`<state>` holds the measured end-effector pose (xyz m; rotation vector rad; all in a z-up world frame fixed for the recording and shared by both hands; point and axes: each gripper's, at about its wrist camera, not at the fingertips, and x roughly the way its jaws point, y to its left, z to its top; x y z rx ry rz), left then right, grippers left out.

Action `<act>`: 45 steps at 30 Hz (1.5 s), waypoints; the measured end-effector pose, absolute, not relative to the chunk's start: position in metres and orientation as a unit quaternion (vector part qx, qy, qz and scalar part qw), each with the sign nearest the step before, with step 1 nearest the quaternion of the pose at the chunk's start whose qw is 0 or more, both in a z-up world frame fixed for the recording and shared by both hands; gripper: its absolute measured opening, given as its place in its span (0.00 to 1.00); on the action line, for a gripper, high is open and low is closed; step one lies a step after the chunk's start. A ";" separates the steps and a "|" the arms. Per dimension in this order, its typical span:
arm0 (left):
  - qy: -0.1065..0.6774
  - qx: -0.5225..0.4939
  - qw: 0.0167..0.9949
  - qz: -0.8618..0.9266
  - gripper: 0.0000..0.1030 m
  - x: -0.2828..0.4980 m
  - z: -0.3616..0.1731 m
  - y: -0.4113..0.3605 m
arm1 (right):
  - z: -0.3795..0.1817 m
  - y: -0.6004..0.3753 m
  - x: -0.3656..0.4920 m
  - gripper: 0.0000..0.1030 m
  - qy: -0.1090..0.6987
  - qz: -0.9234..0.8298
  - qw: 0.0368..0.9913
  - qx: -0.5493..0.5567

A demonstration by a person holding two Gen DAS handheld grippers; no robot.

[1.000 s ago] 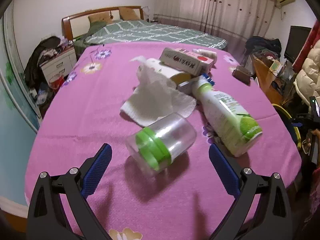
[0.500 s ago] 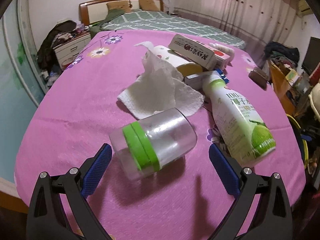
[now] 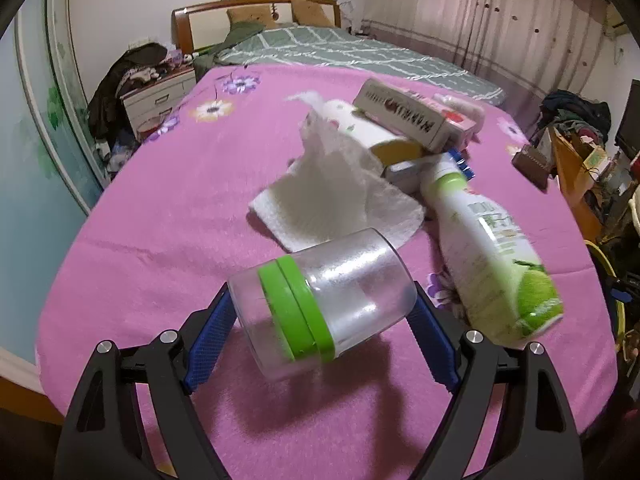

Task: Collect trash
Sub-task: 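Grasp the clear jar with green lid with the left gripper, then carry the clear jar over the bin and open the left gripper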

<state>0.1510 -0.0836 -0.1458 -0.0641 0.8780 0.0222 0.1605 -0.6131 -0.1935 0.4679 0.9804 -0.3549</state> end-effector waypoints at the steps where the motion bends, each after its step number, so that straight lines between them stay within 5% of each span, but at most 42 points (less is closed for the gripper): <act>1: 0.422 -0.029 0.906 0.010 0.80 0.149 -0.143 -0.085 | -0.193 -0.613 0.160 0.39 0.463 -0.169 0.842 0.220; 18: 0.360 0.026 0.917 -0.171 0.80 0.138 -0.060 -0.208 | -0.190 -0.634 0.118 0.39 0.441 -0.188 0.847 0.231; 42: 0.434 0.132 0.822 -0.345 0.80 0.189 -0.143 -0.493 | -0.189 -0.686 0.073 0.43 0.424 -0.241 0.842 0.231; 45: 0.428 0.135 0.826 -0.341 0.90 0.191 -0.146 -0.502 | -0.187 -0.687 0.070 0.46 0.420 -0.246 0.842 0.233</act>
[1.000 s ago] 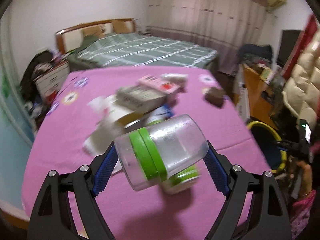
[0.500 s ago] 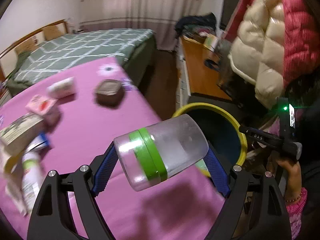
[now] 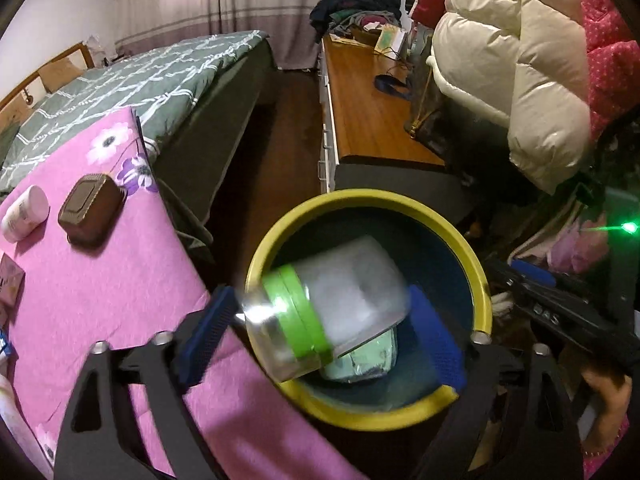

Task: Collect trash
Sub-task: 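Carry the clear jar over the bin and open the left gripper, then move both tools back over the table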

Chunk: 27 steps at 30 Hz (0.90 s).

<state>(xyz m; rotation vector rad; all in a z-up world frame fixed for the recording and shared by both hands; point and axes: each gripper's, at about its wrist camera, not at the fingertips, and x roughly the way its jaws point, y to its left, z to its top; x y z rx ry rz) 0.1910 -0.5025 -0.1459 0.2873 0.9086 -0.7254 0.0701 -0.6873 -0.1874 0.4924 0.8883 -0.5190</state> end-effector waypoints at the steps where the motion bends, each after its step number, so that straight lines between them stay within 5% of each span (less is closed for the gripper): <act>1: 0.424 0.132 0.829 -0.341 0.91 0.191 -0.144 -0.503 | -0.187 -0.686 0.069 0.46 0.420 -0.246 0.842 0.233; 15: 0.354 0.064 0.887 -0.289 0.95 0.166 -0.055 -0.348 | -0.179 -0.636 0.086 0.49 0.424 -0.206 0.856 0.212; 27: 0.347 0.010 0.929 -0.132 0.95 0.154 -0.046 -0.165 | -0.170 -0.543 0.137 0.51 0.437 -0.124 0.875 0.168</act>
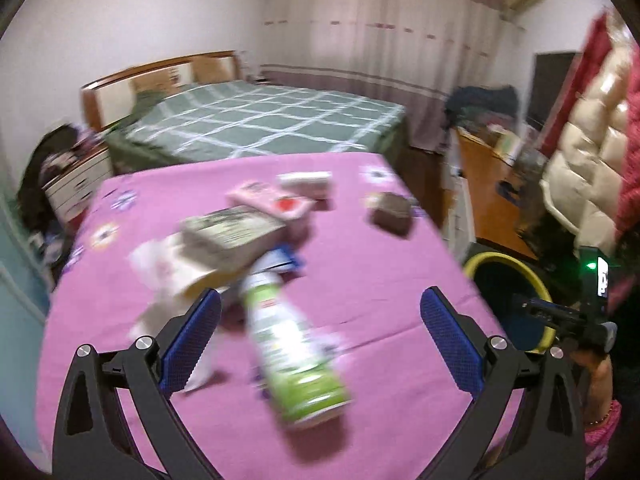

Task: Collect trash
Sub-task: 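Move both tools back over the table, then grasp the white tissue with the right gripper and lift it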

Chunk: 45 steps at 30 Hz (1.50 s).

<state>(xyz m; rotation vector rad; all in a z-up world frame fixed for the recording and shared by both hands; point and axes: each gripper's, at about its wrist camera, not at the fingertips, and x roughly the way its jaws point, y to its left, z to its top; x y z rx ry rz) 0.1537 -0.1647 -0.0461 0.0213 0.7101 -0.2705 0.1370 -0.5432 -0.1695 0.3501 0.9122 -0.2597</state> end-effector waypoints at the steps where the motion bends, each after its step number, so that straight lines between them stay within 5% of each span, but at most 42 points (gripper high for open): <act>1: 0.347 0.006 0.930 -0.122 0.95 0.153 -0.047 -0.155 | -0.168 -0.532 0.143 0.51 0.438 -0.114 0.877 0.162; 9: 0.334 -0.027 0.942 -0.032 0.95 0.141 -0.049 -0.066 | -0.147 -0.440 0.187 0.51 0.437 -0.024 0.891 0.119; 25: 0.320 -0.038 0.946 0.014 0.95 0.125 -0.048 -0.019 | -0.133 -0.309 0.258 0.49 0.459 0.102 0.880 0.064; 37: 0.293 -0.030 0.953 0.077 0.95 0.110 -0.033 0.016 | -0.091 -0.225 0.233 0.49 0.423 0.191 0.886 0.004; 45: 0.301 -0.045 0.949 0.085 0.95 0.106 -0.041 0.036 | -0.112 -0.157 0.227 0.49 0.452 0.233 0.860 -0.051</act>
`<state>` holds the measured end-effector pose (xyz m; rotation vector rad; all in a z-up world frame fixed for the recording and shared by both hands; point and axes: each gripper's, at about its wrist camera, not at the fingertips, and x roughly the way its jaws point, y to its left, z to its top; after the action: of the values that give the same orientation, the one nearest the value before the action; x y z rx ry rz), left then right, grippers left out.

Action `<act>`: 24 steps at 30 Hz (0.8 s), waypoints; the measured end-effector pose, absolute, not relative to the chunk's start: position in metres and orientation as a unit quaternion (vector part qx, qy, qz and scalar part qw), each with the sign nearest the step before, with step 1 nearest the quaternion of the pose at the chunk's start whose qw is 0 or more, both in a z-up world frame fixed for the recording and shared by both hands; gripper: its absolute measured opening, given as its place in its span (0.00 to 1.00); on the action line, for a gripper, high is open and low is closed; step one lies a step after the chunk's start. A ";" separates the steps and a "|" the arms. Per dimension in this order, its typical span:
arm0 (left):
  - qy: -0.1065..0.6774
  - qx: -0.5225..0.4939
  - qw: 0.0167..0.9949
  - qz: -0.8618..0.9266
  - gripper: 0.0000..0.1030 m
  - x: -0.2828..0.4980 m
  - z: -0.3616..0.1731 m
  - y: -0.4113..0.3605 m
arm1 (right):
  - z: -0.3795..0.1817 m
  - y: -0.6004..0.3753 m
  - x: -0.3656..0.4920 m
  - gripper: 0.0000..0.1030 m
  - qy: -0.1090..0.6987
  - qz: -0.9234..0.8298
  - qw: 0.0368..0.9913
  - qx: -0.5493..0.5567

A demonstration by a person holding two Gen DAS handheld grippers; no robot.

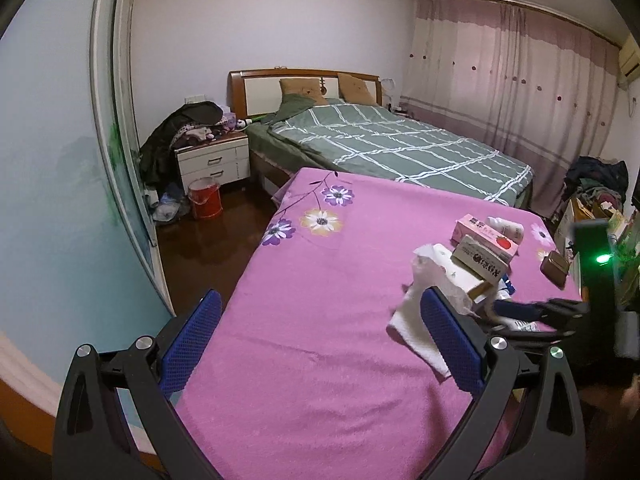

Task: Collect trash
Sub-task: 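Grasp the white tissue with the right gripper and lift it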

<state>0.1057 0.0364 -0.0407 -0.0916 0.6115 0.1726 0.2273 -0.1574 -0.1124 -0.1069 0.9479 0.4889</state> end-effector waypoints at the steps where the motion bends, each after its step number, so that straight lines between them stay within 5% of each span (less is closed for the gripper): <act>1: 0.301 -0.045 0.949 0.083 0.95 0.106 -0.041 0.036 | -0.117 -0.151 0.230 0.49 0.457 0.233 0.857 -0.055; 3: 0.302 -0.044 0.949 0.079 0.95 0.106 -0.042 0.036 | -0.126 -0.144 0.235 0.47 0.465 0.229 0.853 -0.058; 5: 0.303 -0.045 0.949 0.076 0.95 0.106 -0.043 0.036 | -0.133 -0.140 0.241 0.32 0.473 0.224 0.850 -0.060; 7: 0.304 -0.046 0.949 0.073 0.95 0.105 -0.044 0.036 | -0.138 -0.139 0.244 0.07 0.479 0.226 0.846 -0.059; 24: 0.306 -0.039 0.950 0.047 0.95 0.106 -0.045 0.016 | -0.039 -0.219 0.210 0.05 0.373 0.225 0.900 0.011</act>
<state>0.1058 0.0162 -0.0446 -0.0800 0.6224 0.0955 0.2103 -0.2188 -0.0391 0.0230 0.7721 0.4665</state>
